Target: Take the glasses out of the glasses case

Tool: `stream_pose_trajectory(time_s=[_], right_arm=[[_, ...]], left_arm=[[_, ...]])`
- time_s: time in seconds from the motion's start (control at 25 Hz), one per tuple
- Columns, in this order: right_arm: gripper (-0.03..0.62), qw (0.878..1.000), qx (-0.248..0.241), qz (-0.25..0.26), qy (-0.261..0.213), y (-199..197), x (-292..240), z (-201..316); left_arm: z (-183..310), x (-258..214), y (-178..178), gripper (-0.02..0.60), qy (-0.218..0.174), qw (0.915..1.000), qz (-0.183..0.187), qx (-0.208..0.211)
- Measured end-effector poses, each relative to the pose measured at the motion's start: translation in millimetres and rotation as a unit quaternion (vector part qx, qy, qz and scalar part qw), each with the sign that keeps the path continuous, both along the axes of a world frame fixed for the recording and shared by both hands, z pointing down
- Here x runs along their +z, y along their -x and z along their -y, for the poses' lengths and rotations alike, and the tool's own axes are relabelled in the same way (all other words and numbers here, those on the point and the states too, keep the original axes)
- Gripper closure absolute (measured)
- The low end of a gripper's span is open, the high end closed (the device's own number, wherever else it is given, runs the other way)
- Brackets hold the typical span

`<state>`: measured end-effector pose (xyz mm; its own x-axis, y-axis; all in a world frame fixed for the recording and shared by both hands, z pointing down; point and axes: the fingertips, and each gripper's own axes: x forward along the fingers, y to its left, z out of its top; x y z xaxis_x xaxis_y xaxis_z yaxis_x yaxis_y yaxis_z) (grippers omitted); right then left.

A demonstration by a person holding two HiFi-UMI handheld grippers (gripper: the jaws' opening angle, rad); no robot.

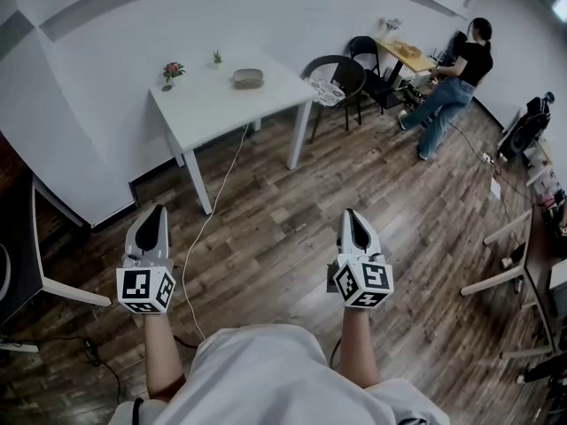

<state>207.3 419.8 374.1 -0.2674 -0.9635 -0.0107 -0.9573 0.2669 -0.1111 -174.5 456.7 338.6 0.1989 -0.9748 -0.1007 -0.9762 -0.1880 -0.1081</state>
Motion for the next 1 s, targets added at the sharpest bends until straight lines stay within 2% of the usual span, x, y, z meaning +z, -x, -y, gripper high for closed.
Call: stream_pose_trajectory(time_s=[0.2, 0.28, 0.44, 1.0], right_arm=[[0.591, 1.000, -0.008, 0.002, -0.001, 5.1, 0.6, -1.5], [0.591, 1.000, -0.009, 0.002, 0.000, 5.3, 1.4, -1.6], [0.591, 1.000, -0.009, 0.002, 0.001, 6.7, 2.8, -2.2], [0.591, 1.000, -0.016, -0.005, 0.004, 20.4, 4.4, -4.0]], left_arm=[[-0.8, 0.2, -2.2, 0.563, 0.000, 1.0000, 0.003, 0.005], [-0.6, 1.5, -3.0, 0.526, 0.003, 1.0000, 0.003, 0.007], [-0.4, 2.7, -3.3, 0.495, 0.005, 0.9999, 0.001, 0.011], [-4.0, 5.3, 4.9, 0.494, 0.006, 0.9999, -0.001, 0.010]])
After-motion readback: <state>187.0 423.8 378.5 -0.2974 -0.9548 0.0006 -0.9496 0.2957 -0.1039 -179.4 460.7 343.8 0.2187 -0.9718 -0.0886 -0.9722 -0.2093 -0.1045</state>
